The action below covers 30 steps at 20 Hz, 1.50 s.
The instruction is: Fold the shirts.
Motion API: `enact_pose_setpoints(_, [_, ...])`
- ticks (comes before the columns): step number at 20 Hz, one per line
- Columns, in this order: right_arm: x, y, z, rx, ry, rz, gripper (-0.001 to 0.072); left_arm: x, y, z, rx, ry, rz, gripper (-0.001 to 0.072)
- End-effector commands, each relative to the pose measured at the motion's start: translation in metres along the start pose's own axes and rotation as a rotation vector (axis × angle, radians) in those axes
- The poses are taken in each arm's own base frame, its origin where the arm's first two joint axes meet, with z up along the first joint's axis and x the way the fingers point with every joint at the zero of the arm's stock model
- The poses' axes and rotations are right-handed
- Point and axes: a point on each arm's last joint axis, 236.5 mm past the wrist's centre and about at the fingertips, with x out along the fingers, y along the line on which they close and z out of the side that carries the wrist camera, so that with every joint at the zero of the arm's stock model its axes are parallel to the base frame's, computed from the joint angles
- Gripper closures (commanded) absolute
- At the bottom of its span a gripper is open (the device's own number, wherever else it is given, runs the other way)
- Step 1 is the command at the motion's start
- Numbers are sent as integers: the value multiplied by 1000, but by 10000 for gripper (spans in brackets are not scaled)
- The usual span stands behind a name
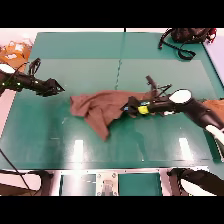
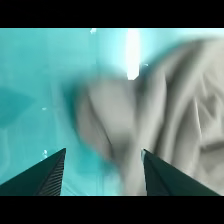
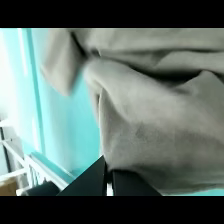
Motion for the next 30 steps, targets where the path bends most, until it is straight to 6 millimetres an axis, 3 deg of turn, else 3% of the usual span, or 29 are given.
enact_pose_setpoints(1, [-41, -32, 1, -5, 27, -81, 693, 8, -4, -3, -9, 3, -6, 169])
enact_pose_setpoints(3, [-40, -55, 4, 30, 9, -120, 693, 31, -5, -26, -22, 54, -7, 169])
enact_pose_setpoints(7, [-26, -82, -7, 83, 34, -157, 693, 81, -9, -69, -30, 113, 23, 169])
enact_pose_setpoints(11, [-22, -98, -4, 84, 38, -199, 693, 101, -34, -102, 6, 208, -8, 171])
enact_pose_setpoints(12, [-22, -99, 0, 83, 21, -201, 693, 103, -42, -107, 14, 226, -23, 206])
enact_pose_setpoints(14, [-22, -99, 4, 81, 1, -204, 693, 107, -57, -117, 85, 259, -57, 677])
enact_pose_setpoints(15, [-22, -99, 4, 81, 1, -204, 693, 108, -60, -120, 113, 269, -62, 683])
enact_pose_setpoints(16, [-22, -99, 4, 81, 2, -204, 687, 107, -58, -119, 123, 271, -54, 684])
enact_pose_setpoints(19, [-22, -99, 3, 85, 5, -203, 507, 85, -32, -94, 148, 250, 36, 684])
enact_pose_setpoints(21, [-20, -101, 0, 103, 12, -205, 436, 67, -25, -77, 124, 229, 39, 684])
enact_pose_setpoints(27, [-11, -105, -41, 182, 140, -209, 429, 62, -16, -73, 124, 222, 54, 684])
enact_pose_setpoints(30, [1, -113, -49, 196, 140, -231, 337, 62, -17, -75, 140, 227, 50, 684])
